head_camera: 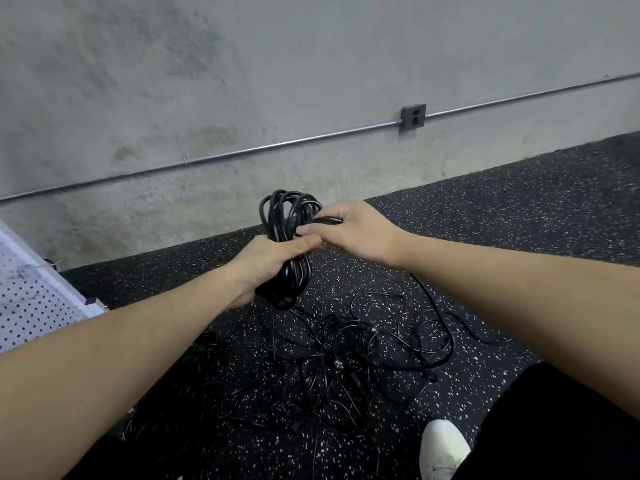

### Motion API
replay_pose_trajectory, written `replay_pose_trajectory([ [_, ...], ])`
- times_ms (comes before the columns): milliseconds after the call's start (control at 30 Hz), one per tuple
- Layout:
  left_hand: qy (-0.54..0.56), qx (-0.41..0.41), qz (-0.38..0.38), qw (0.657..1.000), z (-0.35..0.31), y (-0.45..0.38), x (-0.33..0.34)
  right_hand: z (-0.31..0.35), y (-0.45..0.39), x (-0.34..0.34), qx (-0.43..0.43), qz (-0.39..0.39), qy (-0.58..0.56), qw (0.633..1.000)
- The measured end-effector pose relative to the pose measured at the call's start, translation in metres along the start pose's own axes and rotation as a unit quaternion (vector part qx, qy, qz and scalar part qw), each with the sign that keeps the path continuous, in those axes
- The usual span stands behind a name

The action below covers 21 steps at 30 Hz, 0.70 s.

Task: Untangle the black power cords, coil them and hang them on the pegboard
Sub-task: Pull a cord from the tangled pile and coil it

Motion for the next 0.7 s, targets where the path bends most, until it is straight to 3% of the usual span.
replay_pose_trajectory([
  [67,-0.062,0.01,0.028,0.998,-0.003,-0.002,0.007,0.001,-0.002,-0.002,-0.004,-0.019,-0.005,1.0],
  [167,-0.118,0.004,0.012,0.993,-0.001,-0.004,0.011,0.004,0.0,-0.004,0.03,-0.007,-0.006,1.0],
  [333,-0.086,-0.021,-0.028,0.996,0.005,-0.006,0.002,-0.003,0.003,-0.013,0.081,0.088,-0.025,0.993],
  [400,-0.074,-0.023,-0.027,0.997,0.004,-0.005,0.001,-0.007,0.003,-0.016,0.073,0.054,-0.002,0.996],
  [600,-0.05,0.013,0.032,0.998,0.0,-0.002,0.016,-0.01,0.002,-0.024,-0.018,-0.154,-0.019,0.988],
  [700,-0.03,0.041,0.058,0.997,-0.007,0.0,0.023,-0.012,0.001,-0.023,0.021,-0.166,-0.075,0.983],
])
Point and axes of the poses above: each hand's wrist, its own y-axis away from the middle knuckle, its own x-axis out of the palm, z = x × y, the point moved 3 cm from there along -y, towards the middle knuckle
